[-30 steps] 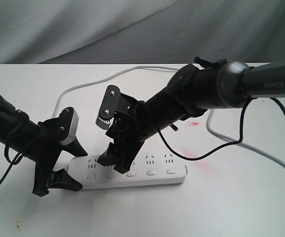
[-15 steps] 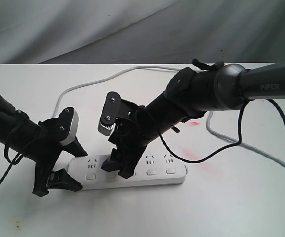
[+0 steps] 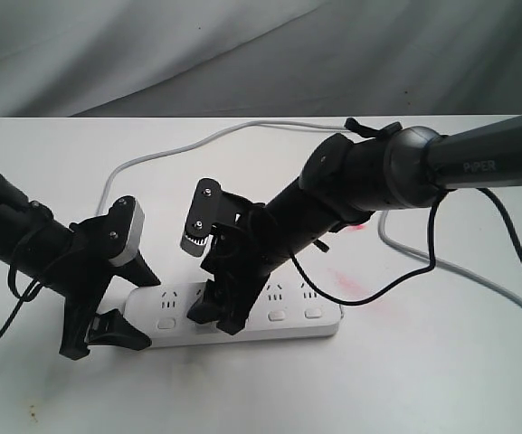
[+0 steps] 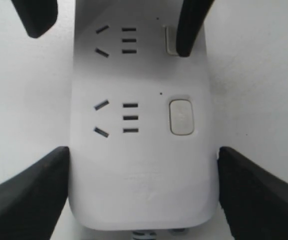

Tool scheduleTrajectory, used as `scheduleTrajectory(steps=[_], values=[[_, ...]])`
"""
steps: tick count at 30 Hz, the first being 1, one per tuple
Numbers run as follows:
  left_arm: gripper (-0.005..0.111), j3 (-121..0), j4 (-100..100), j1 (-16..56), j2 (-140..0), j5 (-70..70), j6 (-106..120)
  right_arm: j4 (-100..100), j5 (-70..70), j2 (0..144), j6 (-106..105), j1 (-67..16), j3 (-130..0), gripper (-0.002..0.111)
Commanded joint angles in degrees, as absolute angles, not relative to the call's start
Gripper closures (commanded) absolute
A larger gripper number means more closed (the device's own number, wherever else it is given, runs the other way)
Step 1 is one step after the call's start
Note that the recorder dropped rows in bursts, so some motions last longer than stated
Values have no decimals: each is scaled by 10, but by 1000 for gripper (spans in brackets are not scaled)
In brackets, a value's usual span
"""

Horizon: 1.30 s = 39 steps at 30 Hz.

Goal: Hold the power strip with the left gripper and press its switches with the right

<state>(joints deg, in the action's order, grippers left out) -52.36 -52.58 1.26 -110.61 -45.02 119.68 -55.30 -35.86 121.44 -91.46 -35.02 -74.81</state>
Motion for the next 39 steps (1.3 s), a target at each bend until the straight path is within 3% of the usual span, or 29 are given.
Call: scheduleTrajectory(steps=[1, 39], values=[[64, -527, -530, 16, -1107, -450, 1200, -543, -352, 1215, -911, -348, -745, 43], [64, -527, -530, 16, -1107, -450, 1200, -371, -333, 1256, -773, -347, -740, 45]])
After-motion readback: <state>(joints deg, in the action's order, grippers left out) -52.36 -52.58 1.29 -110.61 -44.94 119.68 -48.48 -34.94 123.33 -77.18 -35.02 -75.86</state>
